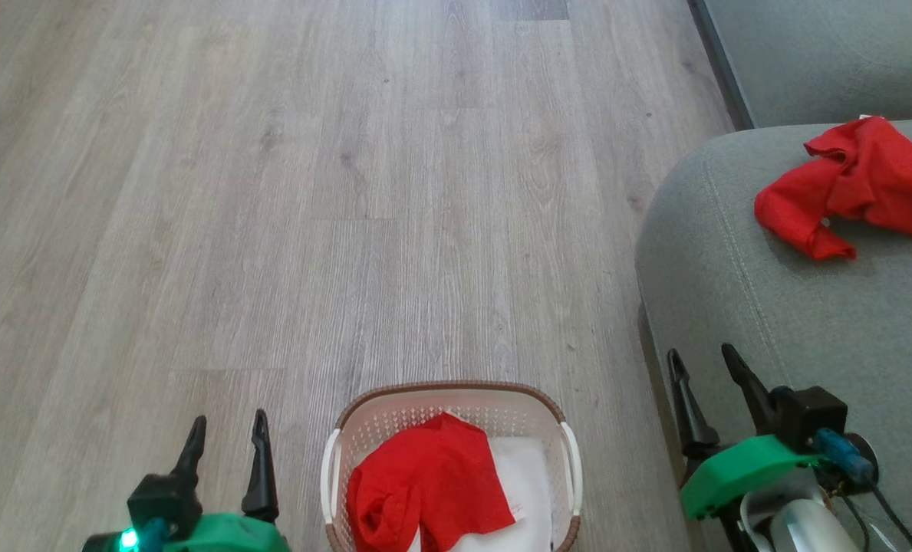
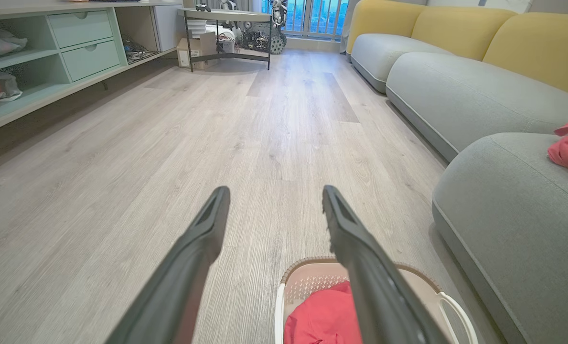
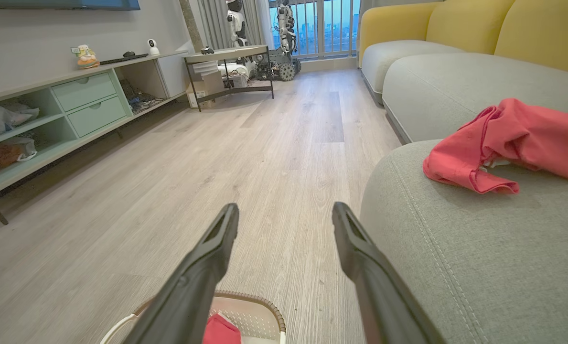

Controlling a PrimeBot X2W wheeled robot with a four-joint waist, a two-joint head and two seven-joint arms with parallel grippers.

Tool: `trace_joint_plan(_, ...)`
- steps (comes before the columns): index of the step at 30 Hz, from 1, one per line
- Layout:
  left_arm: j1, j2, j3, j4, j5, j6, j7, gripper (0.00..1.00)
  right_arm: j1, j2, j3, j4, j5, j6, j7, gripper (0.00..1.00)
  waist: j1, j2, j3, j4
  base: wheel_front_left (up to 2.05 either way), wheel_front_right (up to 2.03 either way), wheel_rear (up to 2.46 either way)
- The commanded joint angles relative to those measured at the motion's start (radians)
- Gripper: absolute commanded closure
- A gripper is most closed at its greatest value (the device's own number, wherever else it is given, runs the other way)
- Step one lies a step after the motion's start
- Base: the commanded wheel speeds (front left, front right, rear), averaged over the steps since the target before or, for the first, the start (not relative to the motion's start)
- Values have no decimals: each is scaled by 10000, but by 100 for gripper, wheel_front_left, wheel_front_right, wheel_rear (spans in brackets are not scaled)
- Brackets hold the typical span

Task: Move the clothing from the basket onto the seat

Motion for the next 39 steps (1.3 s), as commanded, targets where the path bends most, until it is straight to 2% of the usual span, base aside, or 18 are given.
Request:
trace_joint_plan(1,-275,-34,328,-235,68,-47,-128,0,-166,52,270,-303,78,-4,-91,0,0,-1,2,-8,0,0,0)
trace_joint_plan(7,-609,22,17,230,245,-309,-118,0,-153,53,219,-459,30,-4,-91,0,0,-1,77,13,0,0,0)
trace_joint_plan(16,-2008,-35,-1242,1962,871,-981,150,0,-343,53,-286,-1000,-292,-4,-91,0,0,-1,867,-80,0,0,0)
trace_joint_plan(25,-4500,-239,-2369,4340,1181,-1467,202,0,-1616,53,-590,-1991,-549,-4,-91,0,0,-1,3522,-583,0,0,0)
trace_joint_plan(31,-6104,-288,-2953,6118,1095,-1511,136,0,-2631,53,-595,-2522,-612,-4,-91,0,0,-1,5398,-1050,0,0,0)
trace_joint_plan(39,-7707,-294,-4177,7491,558,-1449,260,0,-3737,53,-565,-3214,-579,-4,-91,0,0,-1,7345,-1498,0,0,0)
